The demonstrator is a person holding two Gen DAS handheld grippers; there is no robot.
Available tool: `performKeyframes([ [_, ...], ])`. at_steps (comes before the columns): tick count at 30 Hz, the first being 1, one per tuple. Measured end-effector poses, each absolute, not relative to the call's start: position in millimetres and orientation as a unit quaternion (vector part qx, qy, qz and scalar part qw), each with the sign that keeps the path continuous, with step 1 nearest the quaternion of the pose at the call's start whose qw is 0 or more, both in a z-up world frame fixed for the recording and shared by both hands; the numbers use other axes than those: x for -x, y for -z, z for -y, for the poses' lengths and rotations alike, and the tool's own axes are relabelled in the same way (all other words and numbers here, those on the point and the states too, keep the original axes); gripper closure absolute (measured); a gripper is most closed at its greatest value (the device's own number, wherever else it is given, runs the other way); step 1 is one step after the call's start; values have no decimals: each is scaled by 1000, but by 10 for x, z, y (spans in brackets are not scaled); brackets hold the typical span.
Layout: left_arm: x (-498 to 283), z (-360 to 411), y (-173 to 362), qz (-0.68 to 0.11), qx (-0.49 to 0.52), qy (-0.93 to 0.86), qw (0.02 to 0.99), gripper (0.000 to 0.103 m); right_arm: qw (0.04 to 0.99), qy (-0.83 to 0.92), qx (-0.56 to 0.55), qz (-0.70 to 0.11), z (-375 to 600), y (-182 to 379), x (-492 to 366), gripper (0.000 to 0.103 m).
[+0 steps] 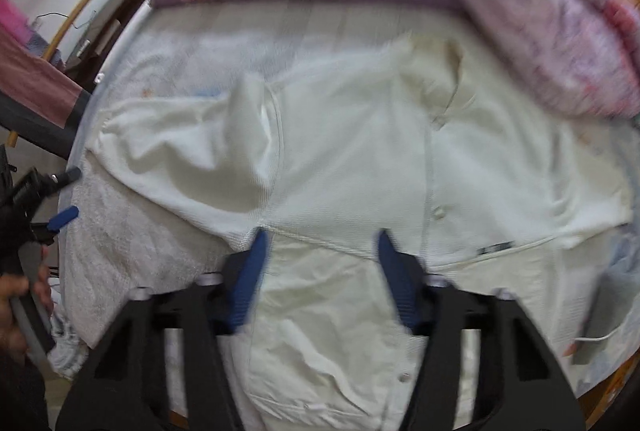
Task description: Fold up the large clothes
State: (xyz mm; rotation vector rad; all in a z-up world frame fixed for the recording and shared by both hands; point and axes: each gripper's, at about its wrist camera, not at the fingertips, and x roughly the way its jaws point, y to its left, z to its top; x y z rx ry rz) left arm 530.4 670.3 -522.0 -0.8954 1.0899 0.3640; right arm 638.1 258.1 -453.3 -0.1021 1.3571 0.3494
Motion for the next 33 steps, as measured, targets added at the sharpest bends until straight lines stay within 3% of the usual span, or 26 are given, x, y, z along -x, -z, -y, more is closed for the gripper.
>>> performKeyframes([
  [3, -5392, -7235, 5530, -491, 419, -224, 730, 5, 742, -165, 23, -649, -2613, 4871, -6523, 74],
  [8, -5536, -7879, 5873, -464, 438, -279, 717, 7, 725, -186, 10, -664, -2655, 5243, -6563, 74],
  [11, -5674, -8064, 6015, -458, 454, -274, 713, 20, 712, -198, -9, -673, -2635, 5424, -6566, 80],
  [17, -5860, -8198, 6223, -479, 456, -301, 688, 23, 709, -224, -27, -668, -2667, 5621, -6678, 83],
  [18, -5874, -8220, 6245, -485, 457, -306, 680, 26, 708, -227, -32, -668, -2667, 5640, -6703, 83],
  [20, -5891, -8280, 6265, -501, 454, -312, 667, 46, 708, -226, -42, -668, -2670, 5691, -6762, 84],
  [21, -5858, -8300, 6237, -495, 455, -309, 673, 54, 706, -228, -47, -669, -2684, 5718, -6787, 85],
  [22, -5848, -8313, 6215, -487, 456, -295, 684, 83, 706, -230, -53, -668, -2693, 5738, -6810, 85],
  [23, -5821, -8315, 6179, -481, 457, -283, 693, 88, 704, -232, -61, -668, -2710, 5752, -6821, 86],
  [27, -5670, -8149, 5685, -443, 415, -276, 745, 90, 695, -242, -76, -672, -2869, 5838, -6896, 101],
  [33, -5375, -7618, 4666, -388, 328, -254, 823, 90, 648, -243, -68, -719, -3220, 6289, -6921, 103],
])
